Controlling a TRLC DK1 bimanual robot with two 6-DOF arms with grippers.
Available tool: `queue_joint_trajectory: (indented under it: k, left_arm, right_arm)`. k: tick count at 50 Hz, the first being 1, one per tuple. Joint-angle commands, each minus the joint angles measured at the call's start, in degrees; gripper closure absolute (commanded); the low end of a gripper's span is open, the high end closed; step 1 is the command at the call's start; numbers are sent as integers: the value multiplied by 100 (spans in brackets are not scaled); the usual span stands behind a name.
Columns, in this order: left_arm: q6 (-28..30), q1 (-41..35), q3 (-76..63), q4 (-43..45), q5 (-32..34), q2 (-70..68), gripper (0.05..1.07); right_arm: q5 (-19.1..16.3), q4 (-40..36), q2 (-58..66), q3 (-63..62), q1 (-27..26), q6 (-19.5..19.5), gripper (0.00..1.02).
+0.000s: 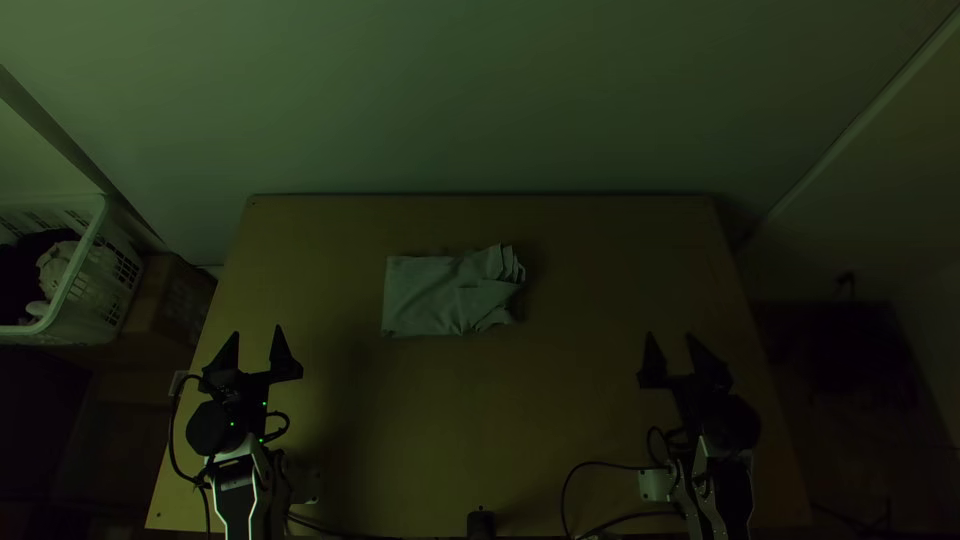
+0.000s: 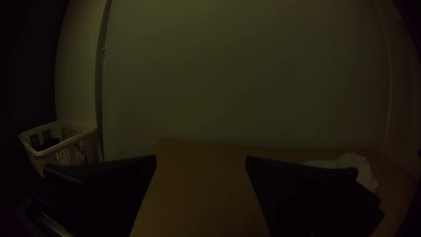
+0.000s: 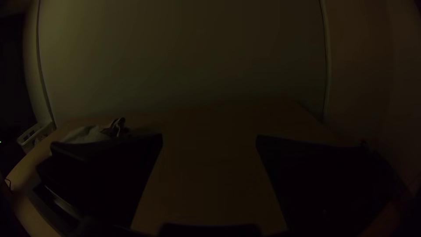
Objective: Fold the t-shirt
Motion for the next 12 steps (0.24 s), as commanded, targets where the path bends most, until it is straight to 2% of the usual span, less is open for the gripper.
queue_joint_trajectory:
  k: [1,12]
  left_arm:
    - [132,39,-351,56,-16,-52,10]
    - [176,56,-342,30,-33,-25,10]
  right_arm:
    - [72,29,-32,-85,-187,58,4]
    - [72,3,-23,-85,-275,50,4]
